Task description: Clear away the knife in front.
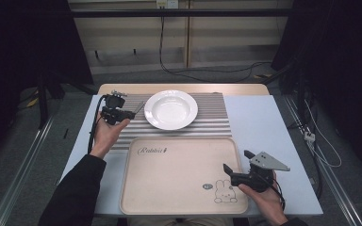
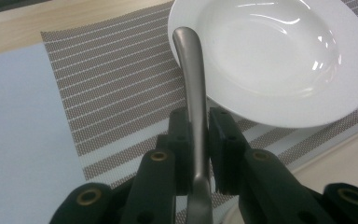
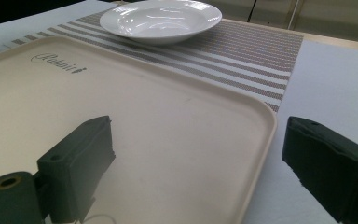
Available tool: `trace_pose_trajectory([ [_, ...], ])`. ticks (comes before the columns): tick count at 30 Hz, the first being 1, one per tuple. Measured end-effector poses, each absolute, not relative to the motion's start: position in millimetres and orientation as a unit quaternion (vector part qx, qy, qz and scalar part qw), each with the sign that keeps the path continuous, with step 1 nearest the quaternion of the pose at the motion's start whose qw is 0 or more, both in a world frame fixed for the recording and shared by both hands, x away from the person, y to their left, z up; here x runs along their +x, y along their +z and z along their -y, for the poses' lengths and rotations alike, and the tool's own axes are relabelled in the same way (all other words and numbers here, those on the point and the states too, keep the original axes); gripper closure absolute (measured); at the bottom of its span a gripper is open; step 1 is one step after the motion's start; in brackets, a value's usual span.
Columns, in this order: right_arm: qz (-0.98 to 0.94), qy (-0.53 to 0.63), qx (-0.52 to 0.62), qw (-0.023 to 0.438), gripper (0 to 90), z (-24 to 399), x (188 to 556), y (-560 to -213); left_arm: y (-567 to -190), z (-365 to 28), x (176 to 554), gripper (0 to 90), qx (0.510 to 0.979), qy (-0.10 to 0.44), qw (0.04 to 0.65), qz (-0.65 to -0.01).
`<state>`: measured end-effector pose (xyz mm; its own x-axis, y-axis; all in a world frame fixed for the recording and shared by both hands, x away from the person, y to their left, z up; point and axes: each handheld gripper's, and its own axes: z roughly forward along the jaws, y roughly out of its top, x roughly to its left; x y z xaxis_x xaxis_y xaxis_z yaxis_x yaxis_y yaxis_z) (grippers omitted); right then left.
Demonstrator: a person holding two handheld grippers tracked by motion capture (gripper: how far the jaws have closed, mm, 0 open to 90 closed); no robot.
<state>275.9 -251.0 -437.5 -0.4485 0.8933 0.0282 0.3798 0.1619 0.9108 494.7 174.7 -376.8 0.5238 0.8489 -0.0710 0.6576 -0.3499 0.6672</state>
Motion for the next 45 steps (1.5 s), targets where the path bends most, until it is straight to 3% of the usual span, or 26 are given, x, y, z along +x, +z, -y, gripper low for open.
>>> trace_pose_trajectory([
  [28,-0.712,0.467,0.445,0.278,8.7,249,275,-437,-372,-152,413,79.8,0.831,0.145,0.34,-0.416],
  [45,-0.715,0.466,0.441,0.278,8.7,248,275,-437,-397,-146,377,79.8,0.845,0.116,0.325,-0.408],
])
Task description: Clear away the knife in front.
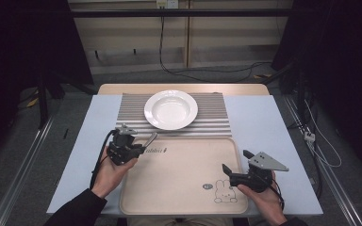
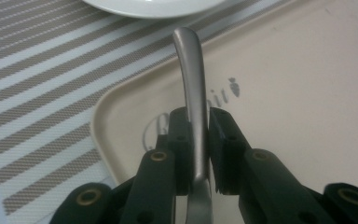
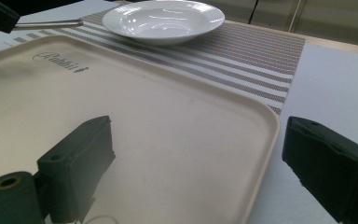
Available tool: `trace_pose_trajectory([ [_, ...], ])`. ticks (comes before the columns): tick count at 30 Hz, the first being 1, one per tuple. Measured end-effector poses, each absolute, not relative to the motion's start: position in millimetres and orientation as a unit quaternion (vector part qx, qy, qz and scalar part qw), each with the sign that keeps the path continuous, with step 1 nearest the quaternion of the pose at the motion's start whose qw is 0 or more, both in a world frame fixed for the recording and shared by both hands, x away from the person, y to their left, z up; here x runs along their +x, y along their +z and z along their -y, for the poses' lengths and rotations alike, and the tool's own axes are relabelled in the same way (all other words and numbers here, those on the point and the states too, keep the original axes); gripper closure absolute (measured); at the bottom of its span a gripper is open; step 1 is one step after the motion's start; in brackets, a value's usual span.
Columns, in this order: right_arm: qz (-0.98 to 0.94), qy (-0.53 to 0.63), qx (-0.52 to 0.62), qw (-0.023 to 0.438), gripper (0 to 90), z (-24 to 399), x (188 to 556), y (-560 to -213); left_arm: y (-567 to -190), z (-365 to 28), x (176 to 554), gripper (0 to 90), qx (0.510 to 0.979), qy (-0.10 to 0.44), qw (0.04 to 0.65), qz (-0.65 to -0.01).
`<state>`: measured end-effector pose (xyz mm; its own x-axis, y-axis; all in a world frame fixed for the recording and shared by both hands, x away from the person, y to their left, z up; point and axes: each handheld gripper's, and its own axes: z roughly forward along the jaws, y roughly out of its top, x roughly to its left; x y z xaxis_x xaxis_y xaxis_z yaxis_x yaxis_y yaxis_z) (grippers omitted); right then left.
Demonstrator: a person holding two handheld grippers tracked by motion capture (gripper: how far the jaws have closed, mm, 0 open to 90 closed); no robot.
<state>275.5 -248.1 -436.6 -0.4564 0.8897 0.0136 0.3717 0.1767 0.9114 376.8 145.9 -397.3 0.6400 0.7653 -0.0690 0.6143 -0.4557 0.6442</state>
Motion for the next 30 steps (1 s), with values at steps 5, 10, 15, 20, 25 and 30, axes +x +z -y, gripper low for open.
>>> trace_pose_trajectory([
  [5,-0.715,0.467,0.44,0.278,8.7,248,275,-436,-404,-137,367,79.8,0.849,0.108,0.324,-0.404],
  [10,-0.715,0.467,0.44,0.279,8.7,248,275,-436,-412,-131,365,79.8,0.851,0.101,0.318,-0.405],
  [15,-0.716,0.467,0.439,0.278,8.7,248,275,-436,-421,-131,369,79.8,0.851,0.103,0.306,-0.414],
  [20,-0.715,0.467,0.438,0.278,8.7,248,275,-436,-428,-128,370,79.7,0.848,0.095,0.305,-0.423],
  [25,-0.716,0.467,0.438,0.279,8.7,248,275,-436,-429,-127,372,79.8,0.85,0.085,0.303,-0.423],
  [30,-0.715,0.467,0.439,0.278,8.7,248,275,-436,-432,-124,373,79.7,0.845,0.078,0.302,-0.435],
])
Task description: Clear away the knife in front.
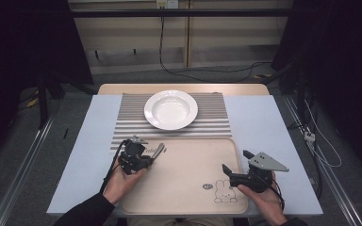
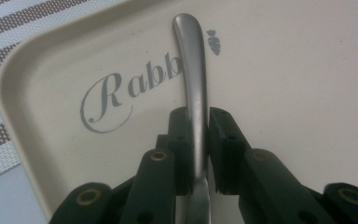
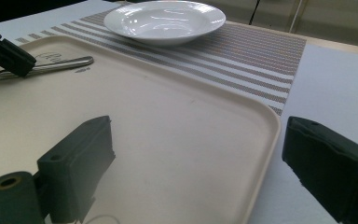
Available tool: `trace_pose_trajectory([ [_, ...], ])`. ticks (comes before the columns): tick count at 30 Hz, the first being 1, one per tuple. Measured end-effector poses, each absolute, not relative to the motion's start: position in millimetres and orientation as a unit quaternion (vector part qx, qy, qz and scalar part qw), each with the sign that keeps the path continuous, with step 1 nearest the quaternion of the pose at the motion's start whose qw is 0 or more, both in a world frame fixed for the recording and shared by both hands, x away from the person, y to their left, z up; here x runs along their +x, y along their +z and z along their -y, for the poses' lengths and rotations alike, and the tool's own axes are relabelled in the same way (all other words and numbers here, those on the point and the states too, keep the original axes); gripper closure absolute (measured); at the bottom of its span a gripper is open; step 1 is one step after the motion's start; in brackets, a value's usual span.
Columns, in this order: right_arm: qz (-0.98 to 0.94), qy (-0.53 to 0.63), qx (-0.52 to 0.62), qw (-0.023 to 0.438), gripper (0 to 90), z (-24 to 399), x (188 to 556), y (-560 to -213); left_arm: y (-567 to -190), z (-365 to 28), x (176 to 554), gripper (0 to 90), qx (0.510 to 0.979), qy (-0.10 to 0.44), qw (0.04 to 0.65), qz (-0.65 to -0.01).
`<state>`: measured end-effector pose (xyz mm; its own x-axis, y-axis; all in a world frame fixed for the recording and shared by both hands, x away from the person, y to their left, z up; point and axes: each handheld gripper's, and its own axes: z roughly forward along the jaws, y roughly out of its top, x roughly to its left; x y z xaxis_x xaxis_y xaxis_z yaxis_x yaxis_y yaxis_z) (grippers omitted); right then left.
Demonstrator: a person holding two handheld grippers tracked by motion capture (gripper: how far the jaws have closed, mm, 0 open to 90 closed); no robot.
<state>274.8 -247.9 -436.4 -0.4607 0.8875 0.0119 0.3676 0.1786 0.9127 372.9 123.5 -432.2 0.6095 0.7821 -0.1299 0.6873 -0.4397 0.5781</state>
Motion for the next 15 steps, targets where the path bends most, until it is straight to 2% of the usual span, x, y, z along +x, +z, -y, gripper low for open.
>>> trace_pose_trajectory([
  [2,-0.716,0.467,0.438,0.278,8.7,248,275,-436,-433,-123,373,79.7,0.844,0.079,0.303,-0.436],
  [4,-0.715,0.467,0.439,0.277,8.7,248,275,-436,-433,-124,375,79.7,0.845,0.057,0.303,-0.438],
  [9,-0.717,0.467,0.437,0.278,8.7,247,275,-436,-434,-115,371,79.6,0.853,0.088,0.294,-0.421],
  [15,-0.716,0.467,0.438,0.278,8.7,248,274,-436,-435,-118,373,79.3,0.855,0.08,0.301,-0.414],
])
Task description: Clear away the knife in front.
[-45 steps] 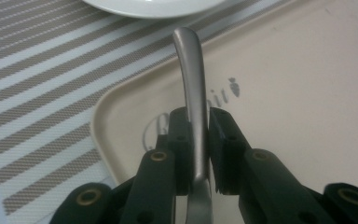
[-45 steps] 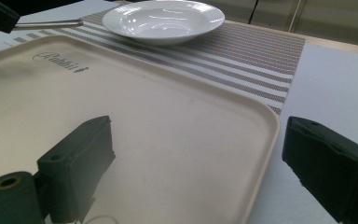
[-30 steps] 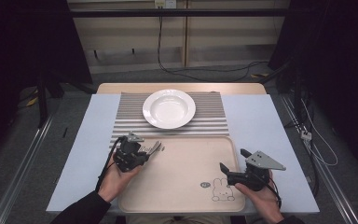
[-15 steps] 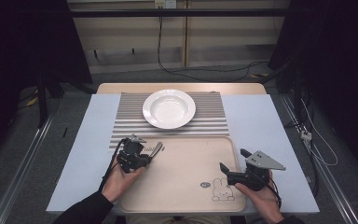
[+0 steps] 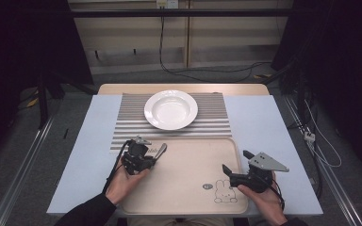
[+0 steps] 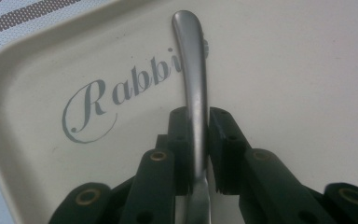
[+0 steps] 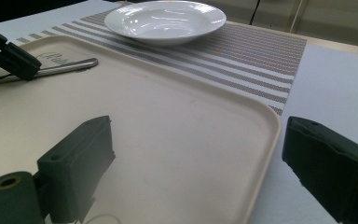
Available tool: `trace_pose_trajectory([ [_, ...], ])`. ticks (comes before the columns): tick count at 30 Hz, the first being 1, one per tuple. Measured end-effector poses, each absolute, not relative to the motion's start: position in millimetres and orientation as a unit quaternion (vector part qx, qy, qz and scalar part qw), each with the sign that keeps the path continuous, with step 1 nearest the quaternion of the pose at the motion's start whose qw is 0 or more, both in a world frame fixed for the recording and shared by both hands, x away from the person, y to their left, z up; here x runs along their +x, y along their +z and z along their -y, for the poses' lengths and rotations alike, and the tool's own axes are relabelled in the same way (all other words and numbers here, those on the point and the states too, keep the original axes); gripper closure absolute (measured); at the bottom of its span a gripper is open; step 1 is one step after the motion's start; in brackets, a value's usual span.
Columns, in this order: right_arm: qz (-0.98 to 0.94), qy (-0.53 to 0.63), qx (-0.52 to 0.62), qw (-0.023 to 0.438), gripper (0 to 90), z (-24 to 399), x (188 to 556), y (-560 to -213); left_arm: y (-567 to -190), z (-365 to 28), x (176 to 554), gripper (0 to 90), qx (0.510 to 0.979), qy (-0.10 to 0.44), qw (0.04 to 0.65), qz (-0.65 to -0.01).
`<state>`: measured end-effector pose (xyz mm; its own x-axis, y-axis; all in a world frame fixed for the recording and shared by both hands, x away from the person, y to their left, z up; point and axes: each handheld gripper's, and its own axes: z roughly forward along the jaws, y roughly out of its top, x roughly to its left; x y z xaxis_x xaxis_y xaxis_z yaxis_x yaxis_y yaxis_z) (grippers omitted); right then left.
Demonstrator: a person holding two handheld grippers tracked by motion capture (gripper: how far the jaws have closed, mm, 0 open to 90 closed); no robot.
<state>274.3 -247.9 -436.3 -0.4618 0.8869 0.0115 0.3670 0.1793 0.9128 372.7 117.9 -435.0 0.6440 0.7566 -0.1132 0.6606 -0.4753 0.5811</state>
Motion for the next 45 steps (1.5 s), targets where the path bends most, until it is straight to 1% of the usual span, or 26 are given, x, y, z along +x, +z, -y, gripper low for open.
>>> trace_pose_trajectory([
  [2,-0.716,0.467,0.437,0.278,8.7,248,274,-436,-435,-120,373,77.8,0.856,0.071,0.308,-0.409],
  [8,-0.716,0.467,0.438,0.278,8.7,248,274,-436,-427,-130,375,66.9,0.848,0.087,0.331,-0.404],
  [10,-0.717,0.467,0.437,0.278,8.7,247,274,-436,-427,-131,375,60.5,0.846,0.092,0.336,-0.405],
  [13,-0.717,0.466,0.437,0.279,8.7,247,274,-436,-428,-129,377,46.8,0.844,0.09,0.332,-0.411],
  [17,-0.717,0.465,0.438,0.279,8.7,247,274,-436,-427,-123,378,32.0,0.849,0.101,0.333,-0.398],
  [20,-0.716,0.466,0.438,0.279,8.7,248,274,-437,-427,-119,379,23.4,0.852,0.094,0.34,-0.387],
  [23,-0.717,0.465,0.438,0.278,8.7,248,275,-437,-425,-113,378,22.4,0.861,0.098,0.344,-0.361],
  [24,-0.717,0.465,0.439,0.278,8.7,248,274,-437,-424,-111,377,22.9,0.867,0.103,0.344,-0.346],
  [25,-0.716,0.465,0.439,0.278,8.7,248,274,-437,-424,-108,376,26.2,0.87,0.107,0.347,-0.333],
  [29,-0.716,0.466,0.441,0.276,8.7,248,275,-437,-426,-98,375,44.2,0.886,0.11,0.333,-0.303],
  [30,-0.716,0.466,0.441,0.277,8.7,248,275,-437,-428,-96,375,52.2,0.887,0.102,0.335,-0.301],
  [31,-0.716,0.465,0.44,0.277,8.7,248,275,-437,-430,-95,376,62.5,0.89,0.099,0.334,-0.296],
  [32,-0.716,0.466,0.44,0.277,8.7,248,275,-437,-432,-94,376,69.8,0.892,0.092,0.33,-0.294],
  [33,-0.716,0.466,0.44,0.277,8.7,248,274,-437,-434,-93,376,74.4,0.894,0.091,0.324,-0.296],
  [34,-0.715,0.466,0.441,0.277,8.7,249,274,-437,-436,-93,376,81.4,0.896,0.093,0.319,-0.296],
  [36,-0.715,0.466,0.441,0.278,8.7,249,274,-437,-439,-96,379,88.8,0.895,0.087,0.319,-0.298],
  [37,-0.715,0.466,0.44,0.278,8.7,248,274,-437,-439,-97,380,90.0,0.895,0.09,0.316,-0.302],
  [45,-0.716,0.467,0.44,0.276,8.7,249,274,-437,-438,-108,386,90.0,0.89,0.095,0.306,-0.324],
])
